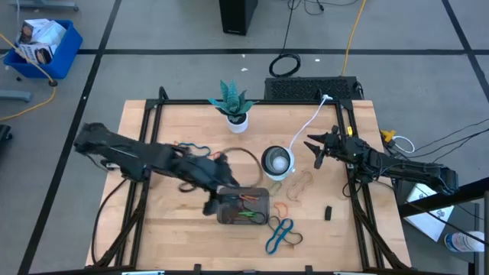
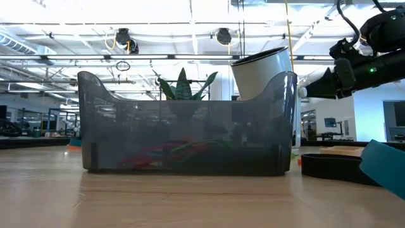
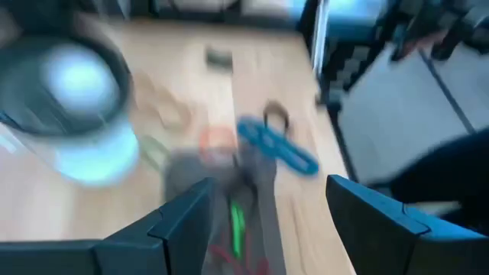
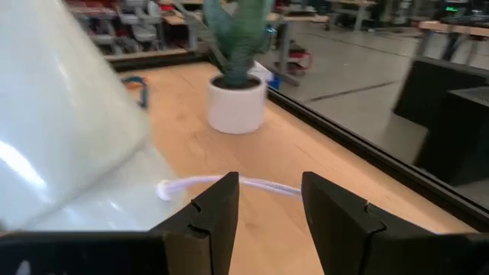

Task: Pick and place rubber bands into bin
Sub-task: Put the bottom blue rubber band into the gray bin

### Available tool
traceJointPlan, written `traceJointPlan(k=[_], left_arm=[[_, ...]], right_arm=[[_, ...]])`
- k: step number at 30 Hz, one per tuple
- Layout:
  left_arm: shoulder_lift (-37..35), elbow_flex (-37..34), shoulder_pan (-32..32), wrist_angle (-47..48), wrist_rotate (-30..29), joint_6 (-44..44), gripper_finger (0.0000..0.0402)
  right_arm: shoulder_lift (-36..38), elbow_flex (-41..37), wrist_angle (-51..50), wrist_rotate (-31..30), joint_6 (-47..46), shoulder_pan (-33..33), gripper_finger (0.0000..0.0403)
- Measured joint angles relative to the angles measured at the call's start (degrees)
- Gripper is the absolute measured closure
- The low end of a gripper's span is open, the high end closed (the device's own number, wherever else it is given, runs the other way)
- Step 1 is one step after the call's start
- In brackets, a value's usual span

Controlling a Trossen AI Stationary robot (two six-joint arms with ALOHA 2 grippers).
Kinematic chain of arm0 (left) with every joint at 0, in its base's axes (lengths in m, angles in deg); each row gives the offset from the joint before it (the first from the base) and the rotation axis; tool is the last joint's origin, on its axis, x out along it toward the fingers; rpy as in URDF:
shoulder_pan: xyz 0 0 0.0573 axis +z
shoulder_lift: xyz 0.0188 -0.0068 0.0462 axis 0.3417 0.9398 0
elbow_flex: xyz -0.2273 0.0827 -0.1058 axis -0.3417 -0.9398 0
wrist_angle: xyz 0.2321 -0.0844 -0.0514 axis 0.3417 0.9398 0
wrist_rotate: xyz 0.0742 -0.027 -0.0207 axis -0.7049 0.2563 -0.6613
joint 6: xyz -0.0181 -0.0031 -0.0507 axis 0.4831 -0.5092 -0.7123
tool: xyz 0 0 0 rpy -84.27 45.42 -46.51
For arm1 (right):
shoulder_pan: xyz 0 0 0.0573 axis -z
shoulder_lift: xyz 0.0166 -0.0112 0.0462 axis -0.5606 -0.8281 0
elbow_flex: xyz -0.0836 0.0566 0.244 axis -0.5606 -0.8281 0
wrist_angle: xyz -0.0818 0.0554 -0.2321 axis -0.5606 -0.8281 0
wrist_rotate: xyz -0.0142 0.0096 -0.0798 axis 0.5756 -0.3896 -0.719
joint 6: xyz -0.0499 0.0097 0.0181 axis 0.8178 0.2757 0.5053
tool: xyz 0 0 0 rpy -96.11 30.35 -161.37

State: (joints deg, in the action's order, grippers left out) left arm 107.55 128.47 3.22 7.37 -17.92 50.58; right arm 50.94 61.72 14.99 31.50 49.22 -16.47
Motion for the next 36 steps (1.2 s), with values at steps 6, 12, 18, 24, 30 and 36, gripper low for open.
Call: traceJointPlan(k=[6, 12, 18, 24, 30, 36], left_arm=[[-11.07, -0.04, -1.63, -2.12, -3.48, 7.52, 0.0144], [-22.08, -7.97, -3.47, -4.23, -4.69, 10.46, 0.0144], [-36.17, -24.25, -4.92, -10.76, -7.98, 9.60, 0.0144], [-49.11, -38.30, -5.09, -12.73, -10.00, 7.97, 0.0144], [-56.06, -49.27, -5.10, -15.37, -9.62, 4.87, 0.0144], [-60.97, -58.43, -5.08, -25.65, -7.95, 5.21, 0.0144]], right_arm=[[0.42, 0.00, -0.23, 8.11, -0.25, 0.00, 0.0261], [0.51, 0.00, -0.11, 15.12, 0.12, 0.00, 0.0261], [0.53, 0.00, -0.10, 16.65, -0.35, -0.11, 0.0261], [0.56, 0.00, -0.09, 16.62, -0.19, -0.11, 0.0261], [0.53, 0.00, -0.07, 16.56, 0.14, -0.11, 0.0261], [0.54, 0.00, 0.11, 16.51, 0.23, -0.11, 0.0261]])
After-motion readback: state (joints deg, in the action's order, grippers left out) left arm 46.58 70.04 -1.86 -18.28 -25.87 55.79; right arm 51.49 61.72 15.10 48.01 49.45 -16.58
